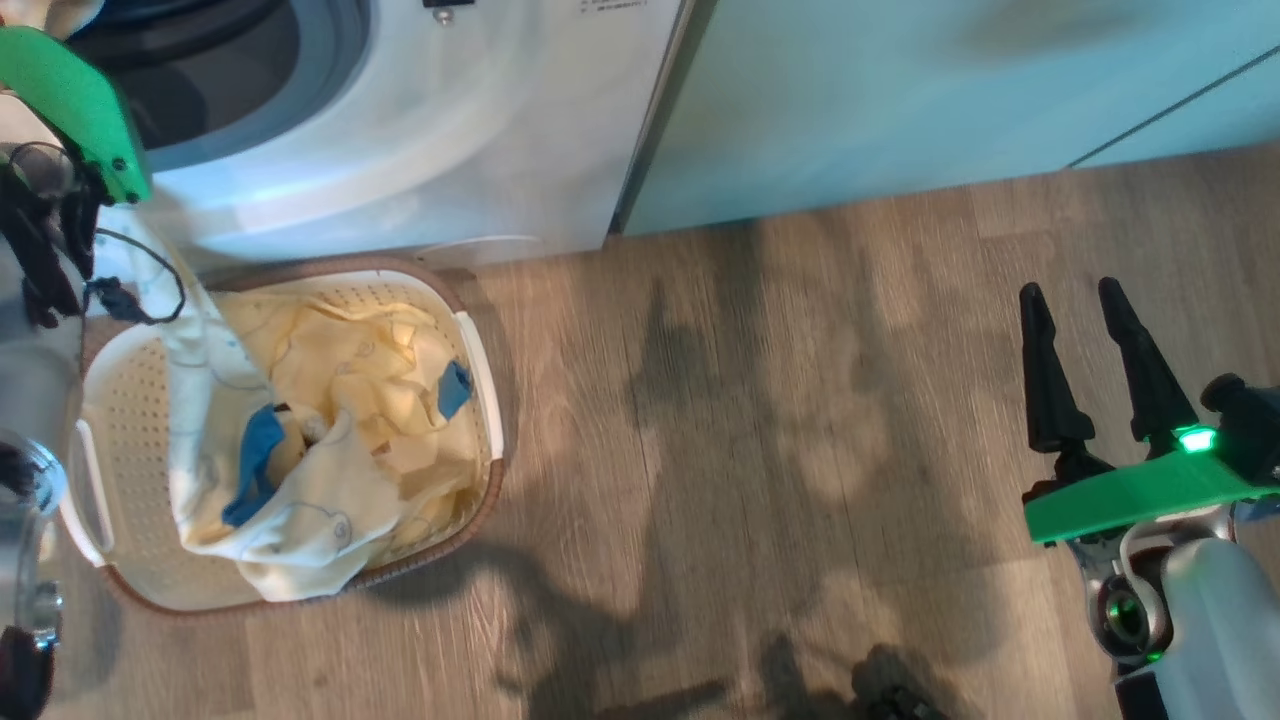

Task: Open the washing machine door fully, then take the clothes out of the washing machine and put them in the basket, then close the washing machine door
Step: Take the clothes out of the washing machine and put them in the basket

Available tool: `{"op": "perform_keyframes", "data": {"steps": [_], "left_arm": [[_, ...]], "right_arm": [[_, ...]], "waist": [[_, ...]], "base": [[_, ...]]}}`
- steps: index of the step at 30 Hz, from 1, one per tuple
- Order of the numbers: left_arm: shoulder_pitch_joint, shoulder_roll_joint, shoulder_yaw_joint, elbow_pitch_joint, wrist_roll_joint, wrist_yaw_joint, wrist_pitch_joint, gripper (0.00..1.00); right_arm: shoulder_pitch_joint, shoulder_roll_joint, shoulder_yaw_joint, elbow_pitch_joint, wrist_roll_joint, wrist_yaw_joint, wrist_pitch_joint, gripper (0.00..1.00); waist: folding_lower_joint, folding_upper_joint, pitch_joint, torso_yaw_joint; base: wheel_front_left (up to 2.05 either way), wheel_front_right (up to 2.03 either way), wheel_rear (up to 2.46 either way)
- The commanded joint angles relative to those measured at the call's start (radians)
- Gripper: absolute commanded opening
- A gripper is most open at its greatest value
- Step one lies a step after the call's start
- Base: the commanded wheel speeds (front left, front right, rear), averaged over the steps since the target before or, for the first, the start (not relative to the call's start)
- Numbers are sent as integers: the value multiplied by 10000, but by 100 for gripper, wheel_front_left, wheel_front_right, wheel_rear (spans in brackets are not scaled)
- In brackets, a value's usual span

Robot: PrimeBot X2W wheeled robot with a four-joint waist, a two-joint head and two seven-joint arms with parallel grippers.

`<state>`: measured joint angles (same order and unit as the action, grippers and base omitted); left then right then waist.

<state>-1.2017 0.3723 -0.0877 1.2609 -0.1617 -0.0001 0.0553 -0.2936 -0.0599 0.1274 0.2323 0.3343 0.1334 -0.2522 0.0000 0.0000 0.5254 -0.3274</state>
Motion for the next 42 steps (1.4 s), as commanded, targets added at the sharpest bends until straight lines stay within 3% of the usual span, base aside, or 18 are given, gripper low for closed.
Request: {"op": "perform_keyframes", "data": {"steps": [1, 4, 13, 21, 25, 33, 42], "left_arm": [[66, 359, 229, -225, -145, -101, -401, 0], [499, 177, 381, -237, -428, -369, -1044, 0], [2324, -591, 401, -428, -745, -520, -2626, 0], [4360, -1588, 437, -1355, -1046, -345, -3089, 0], [5234, -2121, 390, -1715, -1256, -514, -3061, 0], [5639, -2124, 325, -1526, -1436, -590, -2611, 0], [4755, -1907, -1, -490, -1318, -709, -2092, 0]], "right_arm": [[95, -147, 162, -200, -29, -27, -95, 100], [222, -187, 185, -138, -19, -27, -95, 100], [780, -354, 96, -48, -54, -27, -95, 100], [1124, -530, 81, -13, -44, -27, -95, 100], [1101, -577, 199, -30, -44, -27, -95, 100], [825, -613, 287, -117, 19, -27, -96, 100], [336, -534, 283, -210, 41, -27, -96, 100]], "waist": [[0, 0, -264, 84], [0, 0, -625, 132], [0, 0, -1613, 606], [0, 0, -2308, 1140], [0, 0, -2295, 1237], [0, 0, -1687, 929], [0, 0, -419, 327]], "base": [[0, 0, 0], [0, 0, 0], [0, 0, 0], [0, 0, 0], [0, 0, 0], [0, 0, 0], [0, 0, 0]]}}
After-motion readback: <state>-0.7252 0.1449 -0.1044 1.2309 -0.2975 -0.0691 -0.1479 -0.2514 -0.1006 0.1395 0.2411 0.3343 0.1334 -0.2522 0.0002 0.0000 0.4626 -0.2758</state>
